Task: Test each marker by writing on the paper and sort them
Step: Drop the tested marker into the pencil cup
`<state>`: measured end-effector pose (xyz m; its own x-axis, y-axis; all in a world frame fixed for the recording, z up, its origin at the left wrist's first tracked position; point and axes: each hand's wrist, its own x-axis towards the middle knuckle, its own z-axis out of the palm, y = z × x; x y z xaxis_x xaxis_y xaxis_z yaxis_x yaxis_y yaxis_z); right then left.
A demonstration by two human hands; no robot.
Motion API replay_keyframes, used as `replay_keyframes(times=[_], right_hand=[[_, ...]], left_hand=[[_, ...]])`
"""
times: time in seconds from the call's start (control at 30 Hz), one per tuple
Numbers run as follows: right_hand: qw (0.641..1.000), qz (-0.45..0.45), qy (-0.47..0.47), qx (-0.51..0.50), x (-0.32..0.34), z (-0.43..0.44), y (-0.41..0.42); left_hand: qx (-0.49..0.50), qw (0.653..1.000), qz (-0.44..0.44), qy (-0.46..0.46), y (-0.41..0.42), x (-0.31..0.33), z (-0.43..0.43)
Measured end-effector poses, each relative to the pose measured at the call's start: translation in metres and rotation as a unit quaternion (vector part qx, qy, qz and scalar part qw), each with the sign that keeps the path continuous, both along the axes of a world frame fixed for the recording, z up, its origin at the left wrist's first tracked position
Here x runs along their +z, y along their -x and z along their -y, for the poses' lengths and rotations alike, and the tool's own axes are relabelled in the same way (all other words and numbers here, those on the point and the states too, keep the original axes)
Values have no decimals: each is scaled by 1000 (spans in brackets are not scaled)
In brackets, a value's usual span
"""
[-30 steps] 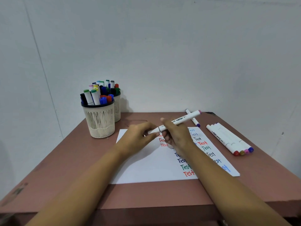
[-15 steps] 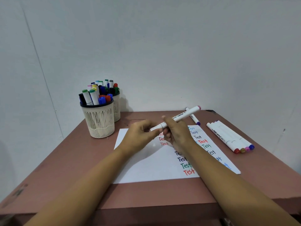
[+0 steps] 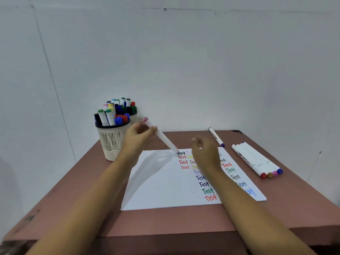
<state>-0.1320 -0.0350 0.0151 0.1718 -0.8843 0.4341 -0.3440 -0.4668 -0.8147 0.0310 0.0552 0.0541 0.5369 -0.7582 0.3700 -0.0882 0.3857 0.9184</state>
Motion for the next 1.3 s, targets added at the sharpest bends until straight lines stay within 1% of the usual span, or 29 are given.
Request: replay_keyframes(times=[0.03,0.1,0.13,0.2,0.33,0.43,0.53,0.7,0.83,0.93,1.0,1.17,1.3], right_hand=[[994,-97,39,14,-7,2,-3],[959,-268,75,43,-18,6,-8],[940,-326,77,58,-21,7,-8],[918,-382,73,79,-24,8,-8],[913,-392,78,80,-24,8,-7],[910,-399,77,81,-24,9,-8],[905,-411,71,81,-22,8,-8],[903,-416,67,83,-18,4,-6],[904,-415,64,83,-18,3,-7],[904,-415,59,83,-17,3,-7],[905,-412,57,84,-17,3,-7],[904,-416,57,81,-18,3,-7],[904,-415,57,81,-17,3,-6]], left_hand=[[27,998,62,-13,-2,4,0],[91,975,199,-25,-5,21,-1],[117,962,246,-25,-6,31,-2],[149,942,302,-21,-11,52,-4],[209,913,351,-9,-33,98,-10],[262,901,346,11,-55,129,-14],[303,887,347,5,-76,145,-17],[297,871,386,-64,-97,128,-15],[254,866,402,-152,-109,99,-10],[235,850,421,-212,-117,88,-7],[239,832,439,-241,-123,86,-7],[262,800,464,-275,-123,83,-10],[259,775,494,-297,-116,84,-9]])
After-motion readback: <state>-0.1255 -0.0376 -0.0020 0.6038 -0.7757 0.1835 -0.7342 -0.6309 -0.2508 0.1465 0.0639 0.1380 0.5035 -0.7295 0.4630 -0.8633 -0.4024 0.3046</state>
